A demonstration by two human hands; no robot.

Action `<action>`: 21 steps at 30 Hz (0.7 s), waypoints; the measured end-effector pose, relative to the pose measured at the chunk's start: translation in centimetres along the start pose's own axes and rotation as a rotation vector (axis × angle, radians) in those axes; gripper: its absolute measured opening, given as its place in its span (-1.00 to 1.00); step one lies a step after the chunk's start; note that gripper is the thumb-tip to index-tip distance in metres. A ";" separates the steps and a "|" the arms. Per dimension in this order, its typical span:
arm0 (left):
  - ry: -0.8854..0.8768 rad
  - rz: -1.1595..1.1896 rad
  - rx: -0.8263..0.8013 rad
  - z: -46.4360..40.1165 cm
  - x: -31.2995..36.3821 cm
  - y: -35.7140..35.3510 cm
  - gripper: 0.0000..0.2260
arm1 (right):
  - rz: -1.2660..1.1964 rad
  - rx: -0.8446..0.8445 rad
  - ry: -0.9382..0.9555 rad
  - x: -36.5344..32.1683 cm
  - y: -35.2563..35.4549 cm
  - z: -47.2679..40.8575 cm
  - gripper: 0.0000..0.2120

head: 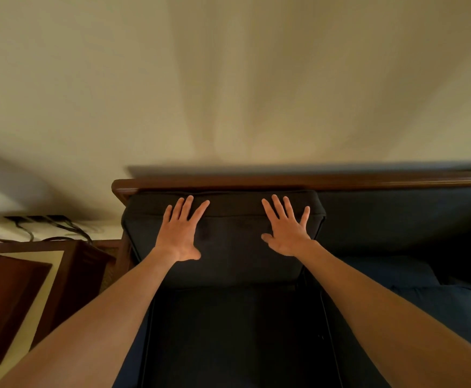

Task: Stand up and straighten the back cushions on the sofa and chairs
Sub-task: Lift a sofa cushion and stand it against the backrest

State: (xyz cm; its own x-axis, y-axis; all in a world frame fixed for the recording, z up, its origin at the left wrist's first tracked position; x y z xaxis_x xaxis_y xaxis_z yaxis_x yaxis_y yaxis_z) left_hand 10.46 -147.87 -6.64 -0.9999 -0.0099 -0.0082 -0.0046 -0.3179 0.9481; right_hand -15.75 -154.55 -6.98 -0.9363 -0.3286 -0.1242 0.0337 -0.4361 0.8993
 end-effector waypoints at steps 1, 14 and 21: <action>-0.002 0.000 0.008 -0.1 -0.2 -0.2 0.24 | 0.004 0.004 -0.005 -0.1 -0.2 -0.1 -0.15; -0.055 -0.121 0.062 -1.0 -2.3 0.2 0.00 | -0.109 0.099 -0.215 3.3 -0.5 0.3 -0.27; -0.011 -0.137 0.103 0.6 -4.4 -0.7 -0.02 | -0.104 0.133 -0.149 0.0 0.5 0.2 -0.38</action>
State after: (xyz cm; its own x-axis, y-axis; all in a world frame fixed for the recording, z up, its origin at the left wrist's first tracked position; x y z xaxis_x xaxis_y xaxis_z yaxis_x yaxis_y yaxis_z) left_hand 14.84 -147.04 -7.06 -0.9900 0.0371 -0.1364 -0.1412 -0.2164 0.9660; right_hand -15.82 -154.61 -6.50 -0.9740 -0.1557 -0.1649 -0.1030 -0.3440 0.9333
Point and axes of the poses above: each hand's wrist, its own z-axis away from the middle knuckle, its own y-axis out of the back of the hand, x = y × z, the point moved 1 cm from there along -z, towards the middle knuckle, and after that the axes turned 2 degrees about -z, right-handed, at the moved point
